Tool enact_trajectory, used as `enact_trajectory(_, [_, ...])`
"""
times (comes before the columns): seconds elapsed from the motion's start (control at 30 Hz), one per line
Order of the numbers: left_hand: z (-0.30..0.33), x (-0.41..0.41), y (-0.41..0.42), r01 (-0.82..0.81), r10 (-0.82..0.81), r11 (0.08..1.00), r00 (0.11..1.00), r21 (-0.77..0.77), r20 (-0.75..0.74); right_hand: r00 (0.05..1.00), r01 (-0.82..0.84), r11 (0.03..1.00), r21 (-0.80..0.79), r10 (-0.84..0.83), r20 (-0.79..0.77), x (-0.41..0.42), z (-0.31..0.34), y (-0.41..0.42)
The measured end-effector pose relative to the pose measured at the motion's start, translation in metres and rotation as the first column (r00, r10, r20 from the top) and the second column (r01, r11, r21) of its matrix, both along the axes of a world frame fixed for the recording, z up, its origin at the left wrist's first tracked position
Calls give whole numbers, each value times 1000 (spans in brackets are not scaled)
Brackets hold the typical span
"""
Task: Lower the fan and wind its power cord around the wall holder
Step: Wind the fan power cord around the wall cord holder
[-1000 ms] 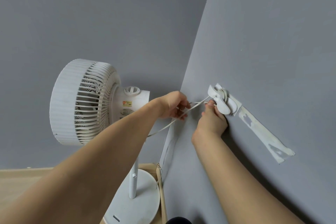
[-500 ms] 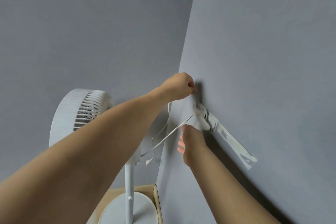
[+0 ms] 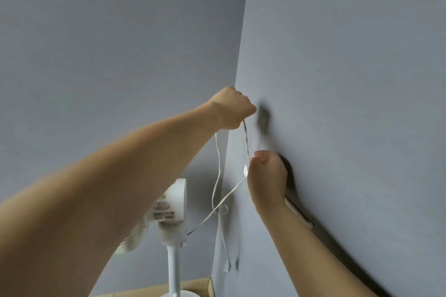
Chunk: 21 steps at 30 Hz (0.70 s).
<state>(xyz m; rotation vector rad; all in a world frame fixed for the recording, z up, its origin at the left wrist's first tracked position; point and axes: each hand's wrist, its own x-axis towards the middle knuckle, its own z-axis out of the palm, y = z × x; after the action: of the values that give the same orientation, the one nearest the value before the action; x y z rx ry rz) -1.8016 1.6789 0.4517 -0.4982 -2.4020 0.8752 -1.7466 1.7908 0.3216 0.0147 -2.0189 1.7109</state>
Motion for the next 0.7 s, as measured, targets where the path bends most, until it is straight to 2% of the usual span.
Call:
enact_trajectory(0.1, [20, 4, -6, 56, -38, 993, 984, 102, -172, 996, -43, 998, 49, 47, -76, -4, 20, -3])
enact_trajectory(0.3, [57, 23, -11, 124, -70, 985, 924, 121, -377, 985, -168, 946, 276, 170, 16, -24, 65, -14])
enact_trajectory(0.37, [62, 27, -16, 117, -62, 987, 908, 109, -415, 989, -141, 942, 306, 146, 4, -28, 84, -9])
enact_trajectory(0.43, [56, 28, -22, 114, -44, 984, 902, 140, -429, 997, -14, 940, 340, 38, -61, -30, 99, -5])
enact_trajectory(0.5, [37, 26, -28, 83, 20, 966, 919, 243, -395, 993, 99, 920, 380, -64, -104, -26, 110, -3])
enact_trajectory(0.57, [9, 18, -34, 29, 110, 911, 945, 412, -309, 981, 166, 887, 431, -107, -159, -22, 116, -3])
enact_trajectory(0.7, [-63, 2, -43, -186, 222, 673, 974, 716, 44, 964, 234, 881, 411, -156, -215, -15, 113, 2])
